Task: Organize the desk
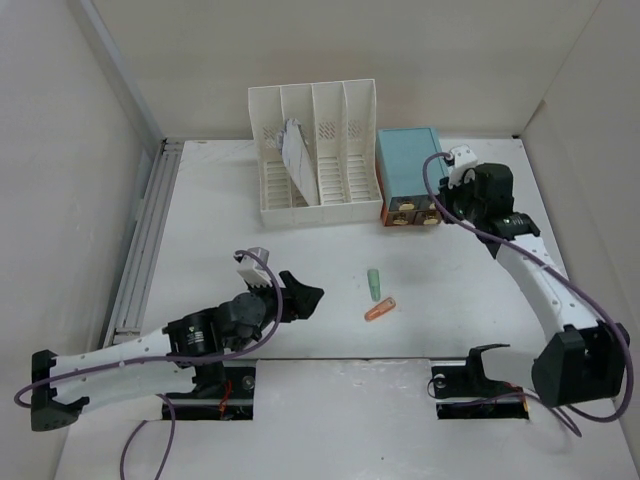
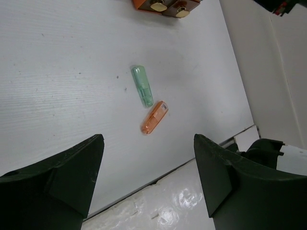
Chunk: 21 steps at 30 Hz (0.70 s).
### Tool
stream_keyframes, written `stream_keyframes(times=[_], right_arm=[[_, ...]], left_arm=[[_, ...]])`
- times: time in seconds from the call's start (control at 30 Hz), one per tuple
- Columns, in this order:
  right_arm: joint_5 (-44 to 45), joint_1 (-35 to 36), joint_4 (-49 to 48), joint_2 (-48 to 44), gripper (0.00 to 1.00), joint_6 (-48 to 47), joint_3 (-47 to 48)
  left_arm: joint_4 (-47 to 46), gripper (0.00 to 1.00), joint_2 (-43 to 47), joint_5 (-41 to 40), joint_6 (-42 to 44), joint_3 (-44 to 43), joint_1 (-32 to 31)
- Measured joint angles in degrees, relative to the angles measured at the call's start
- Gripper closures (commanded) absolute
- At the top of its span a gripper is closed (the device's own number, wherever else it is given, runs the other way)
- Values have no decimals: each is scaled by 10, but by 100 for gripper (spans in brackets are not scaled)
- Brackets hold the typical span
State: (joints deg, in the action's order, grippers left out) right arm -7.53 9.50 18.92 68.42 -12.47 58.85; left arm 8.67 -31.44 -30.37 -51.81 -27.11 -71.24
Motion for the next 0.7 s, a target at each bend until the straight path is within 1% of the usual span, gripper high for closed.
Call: stream_keyframes(times=[0.03,0.07,0.13,0.17,0.27,0.37,0.47,0.53,0.57,0.6,0.7], right_arm=[[-25,-15,-2,11,70,22,-8],[-49,-31,-10,16,52,48,-26],[-92,-64,-21,4,29,88,-86],[-110,-80,-27,-5,27,108,-118],[-157,-134,-32,-33,25,160,-185],[-190,-174,-54,-43,25,208,-210],[-211,-186,-93,-31,28,246,-219],[-220,-186,-125,-6,33,264,-219],[-226,-186,-140,13,33,271,-218],[-233,-186,-158,41,37,278,-217],[-256,-189,-183,155,43,295,-196]], left_arm=[[-6,27,-6,3,3,0,0],[-12,27,-11,5,5,0,0],[-24,27,-22,10,8,0,0],[-30,27,-27,13,9,0,0],[-40,27,-37,21,10,0,0],[-55,27,-38,24,9,0,0],[-71,27,-38,25,8,2,0],[-79,27,-42,26,7,4,0],[-80,27,-44,26,7,4,0],[-82,27,-47,26,7,4,0],[-88,27,-58,26,7,4,0]])
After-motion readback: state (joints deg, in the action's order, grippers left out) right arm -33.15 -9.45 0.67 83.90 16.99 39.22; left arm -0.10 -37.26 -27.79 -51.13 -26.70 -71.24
